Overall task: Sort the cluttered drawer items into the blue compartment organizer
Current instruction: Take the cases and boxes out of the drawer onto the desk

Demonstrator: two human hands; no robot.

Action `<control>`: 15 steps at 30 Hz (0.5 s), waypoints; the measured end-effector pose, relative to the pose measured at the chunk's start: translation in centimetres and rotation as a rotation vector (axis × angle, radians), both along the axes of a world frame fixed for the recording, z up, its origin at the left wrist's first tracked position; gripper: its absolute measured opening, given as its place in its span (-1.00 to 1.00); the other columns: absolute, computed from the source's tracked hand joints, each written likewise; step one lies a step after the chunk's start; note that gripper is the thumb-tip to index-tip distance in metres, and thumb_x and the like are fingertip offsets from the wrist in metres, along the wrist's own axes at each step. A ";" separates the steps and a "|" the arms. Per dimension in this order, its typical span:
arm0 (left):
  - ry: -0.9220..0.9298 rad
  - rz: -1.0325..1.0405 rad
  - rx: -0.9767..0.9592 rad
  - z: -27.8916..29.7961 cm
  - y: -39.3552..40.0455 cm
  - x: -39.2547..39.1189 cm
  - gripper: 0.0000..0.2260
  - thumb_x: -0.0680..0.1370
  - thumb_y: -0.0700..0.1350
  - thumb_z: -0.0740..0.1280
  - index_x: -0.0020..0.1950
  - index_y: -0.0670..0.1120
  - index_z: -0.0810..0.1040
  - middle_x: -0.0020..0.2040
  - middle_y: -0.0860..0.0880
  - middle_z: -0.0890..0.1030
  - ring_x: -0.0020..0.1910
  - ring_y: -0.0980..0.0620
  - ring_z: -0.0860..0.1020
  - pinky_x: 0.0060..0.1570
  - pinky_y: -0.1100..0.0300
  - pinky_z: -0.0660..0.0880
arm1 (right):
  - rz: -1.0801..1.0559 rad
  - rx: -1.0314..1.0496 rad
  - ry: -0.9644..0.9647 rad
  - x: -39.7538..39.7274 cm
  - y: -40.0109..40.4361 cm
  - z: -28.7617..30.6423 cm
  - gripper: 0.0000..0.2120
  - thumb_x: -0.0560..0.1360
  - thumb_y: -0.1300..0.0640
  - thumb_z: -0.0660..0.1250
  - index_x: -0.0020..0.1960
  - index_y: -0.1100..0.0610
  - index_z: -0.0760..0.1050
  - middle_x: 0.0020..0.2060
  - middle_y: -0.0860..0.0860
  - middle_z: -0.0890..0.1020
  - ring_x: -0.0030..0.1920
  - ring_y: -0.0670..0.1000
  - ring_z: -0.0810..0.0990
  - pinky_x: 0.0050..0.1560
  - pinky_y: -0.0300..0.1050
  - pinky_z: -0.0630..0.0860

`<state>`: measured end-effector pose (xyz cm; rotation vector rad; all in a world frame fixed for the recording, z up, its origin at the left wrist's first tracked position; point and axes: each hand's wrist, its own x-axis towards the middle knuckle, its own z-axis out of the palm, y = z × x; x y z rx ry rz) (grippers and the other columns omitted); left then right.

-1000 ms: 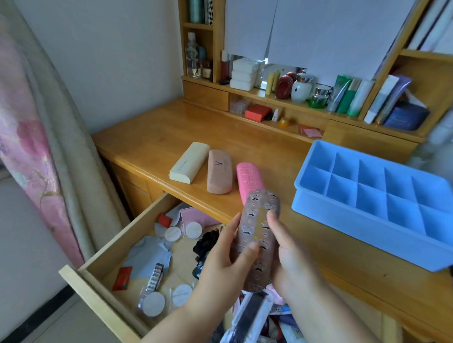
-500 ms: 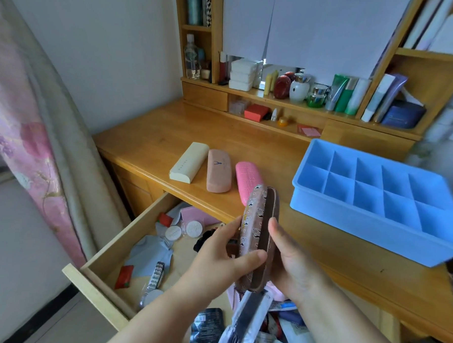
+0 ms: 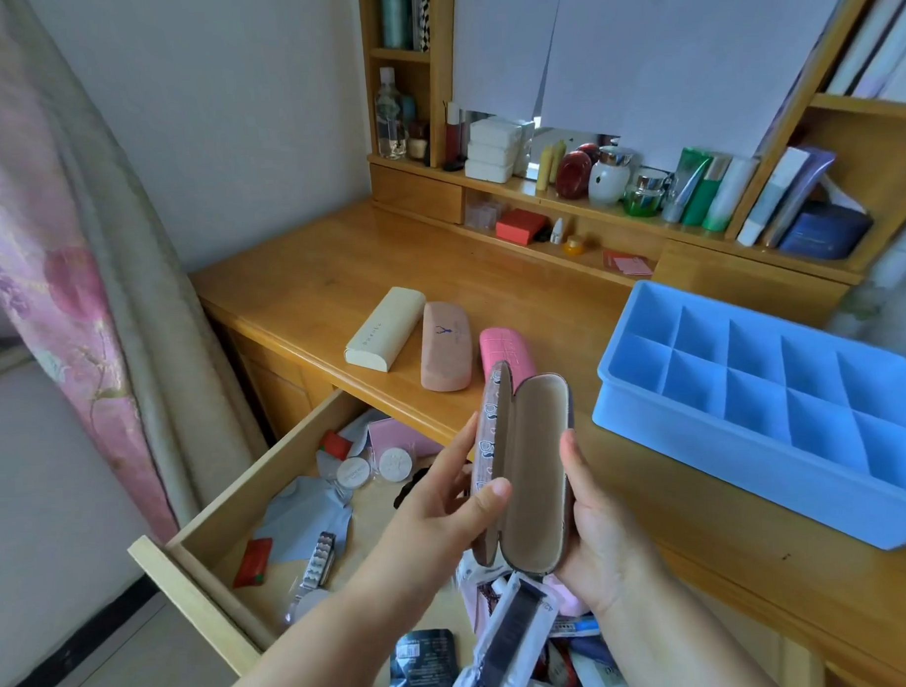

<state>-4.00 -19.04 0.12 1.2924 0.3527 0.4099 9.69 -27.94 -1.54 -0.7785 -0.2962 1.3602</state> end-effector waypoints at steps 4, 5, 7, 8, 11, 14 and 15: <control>0.084 0.130 0.118 0.0 0.4 0.4 -0.38 0.45 0.05 0.44 0.45 0.25 0.26 0.17 0.11 0.61 0.18 0.02 0.57 0.15 0.00 0.54 | -0.044 -0.028 -0.010 -0.4 1.6 0.1 -0.33 0.39 -0.35 0.33 0.35 0.03 0.44 0.25 0.21 0.55 0.25 0.22 0.53 0.10 0.09 0.54; 0.106 0.163 0.169 0.0 0.4 0.6 -0.38 0.45 0.03 0.44 0.44 0.25 0.27 0.16 0.09 0.61 0.17 0.05 0.57 0.19 0.00 0.52 | -0.066 -0.026 -0.018 -0.6 2.2 0.1 -0.33 0.38 -0.32 0.37 0.36 0.01 0.42 0.23 0.22 0.56 0.22 0.23 0.55 0.06 0.09 0.56; 0.155 0.232 0.325 -0.2 0.6 1.1 -0.41 0.47 -0.02 0.45 0.40 0.32 0.27 0.18 0.08 0.56 0.16 0.16 0.55 0.21 0.12 0.50 | -0.107 -0.032 -0.047 -1.1 3.5 0.3 -0.31 0.32 -0.26 0.44 0.37 -0.05 0.40 0.18 0.23 0.59 0.15 0.25 0.59 -0.02 0.09 0.58; 0.173 0.256 0.378 -0.3 0.9 1.3 -0.41 0.47 -0.04 0.45 0.36 0.36 0.27 0.20 0.08 0.53 0.17 0.19 0.53 0.22 0.14 0.49 | -0.120 -0.036 -0.056 -1.4 4.1 0.4 -0.33 0.32 -0.25 0.44 0.37 -0.07 0.40 0.16 0.23 0.60 0.13 0.25 0.61 -0.05 0.08 0.59; 0.182 0.239 0.375 -0.5 2.5 1.6 -0.37 0.44 -0.08 0.47 0.34 0.39 0.27 0.16 0.04 0.55 0.09 0.14 0.57 0.11 0.12 0.55 | -0.141 -0.058 -0.100 -1.7 5.9 1.0 -0.43 0.37 -0.19 0.33 0.35 -0.08 0.41 0.12 0.23 0.62 0.07 0.25 0.63 -0.13 0.05 0.60; 0.139 0.269 0.249 -0.2 5.4 1.1 -0.41 0.44 -0.18 0.46 0.30 0.35 0.40 0.00 0.08 0.63 -0.09 0.12 0.65 -0.20 0.25 0.59 | -0.098 -0.053 -0.278 -1.5 7.3 2.3 -0.54 0.38 -0.16 0.32 0.27 -0.15 0.46 0.11 0.11 0.65 0.08 0.12 0.65 -0.15 -0.11 0.60; 0.122 0.350 0.207 0.1 7.0 0.8 -0.46 0.44 -0.19 0.46 0.26 0.33 0.45 0.00 0.05 0.63 -0.11 0.10 0.66 -0.25 0.26 0.58 | -0.100 -0.074 -0.454 -1.0 7.5 2.4 -0.59 0.36 -0.17 0.35 0.20 -0.19 0.49 0.09 0.00 0.66 0.09 -0.01 0.64 -0.11 -0.25 0.57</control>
